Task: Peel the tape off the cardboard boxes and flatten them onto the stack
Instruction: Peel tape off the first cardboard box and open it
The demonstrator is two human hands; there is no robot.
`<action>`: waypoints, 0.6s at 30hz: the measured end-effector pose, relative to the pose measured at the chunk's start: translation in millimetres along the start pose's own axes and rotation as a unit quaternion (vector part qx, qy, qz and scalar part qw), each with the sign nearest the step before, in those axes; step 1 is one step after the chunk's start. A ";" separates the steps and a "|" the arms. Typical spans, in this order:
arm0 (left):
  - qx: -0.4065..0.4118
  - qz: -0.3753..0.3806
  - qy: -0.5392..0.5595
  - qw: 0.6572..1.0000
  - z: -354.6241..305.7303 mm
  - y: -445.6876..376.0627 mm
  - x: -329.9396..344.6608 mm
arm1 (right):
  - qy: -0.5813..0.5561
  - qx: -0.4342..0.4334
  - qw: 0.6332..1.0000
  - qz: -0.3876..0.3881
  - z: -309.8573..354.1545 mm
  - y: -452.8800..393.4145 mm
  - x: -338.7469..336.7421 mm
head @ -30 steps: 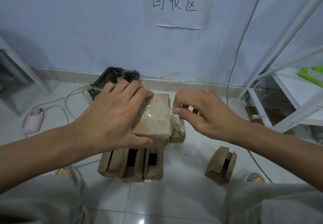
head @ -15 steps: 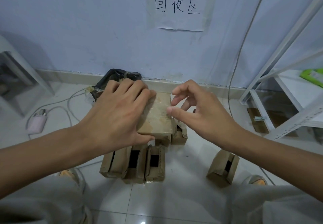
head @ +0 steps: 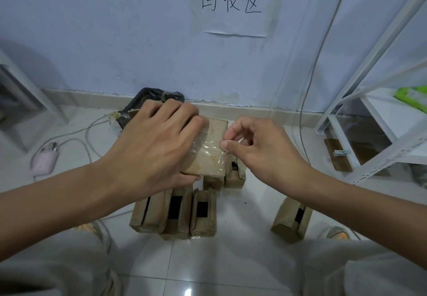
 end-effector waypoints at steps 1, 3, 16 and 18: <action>0.000 -0.002 0.005 1.000 1.0 -0.4 0.9 | 0.010 -0.010 1.000 0.004 1.4 -0.6 0.0; -0.005 -0.002 0.024 1.000 4.4 -0.7 3.2 | 0.025 -0.029 0.999 0.018 3.7 -2.3 -0.8; -0.016 0.022 0.142 0.989 16.8 6.3 5.8 | 0.144 -0.216 0.960 0.108 19.0 4.8 -20.4; -0.055 0.023 0.192 0.980 29.1 7.8 8.1 | 0.151 -0.227 0.956 0.111 17.4 5.3 -24.2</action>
Point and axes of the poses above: each hand's wrist, its own y-axis away from the middle knuckle, its own x-axis out of the palm, z = x × y, the point moved 3 cm from there along -y, towards the middle knuckle, and after that the axes turned 8 degrees about -y, right-handed, at the moved point
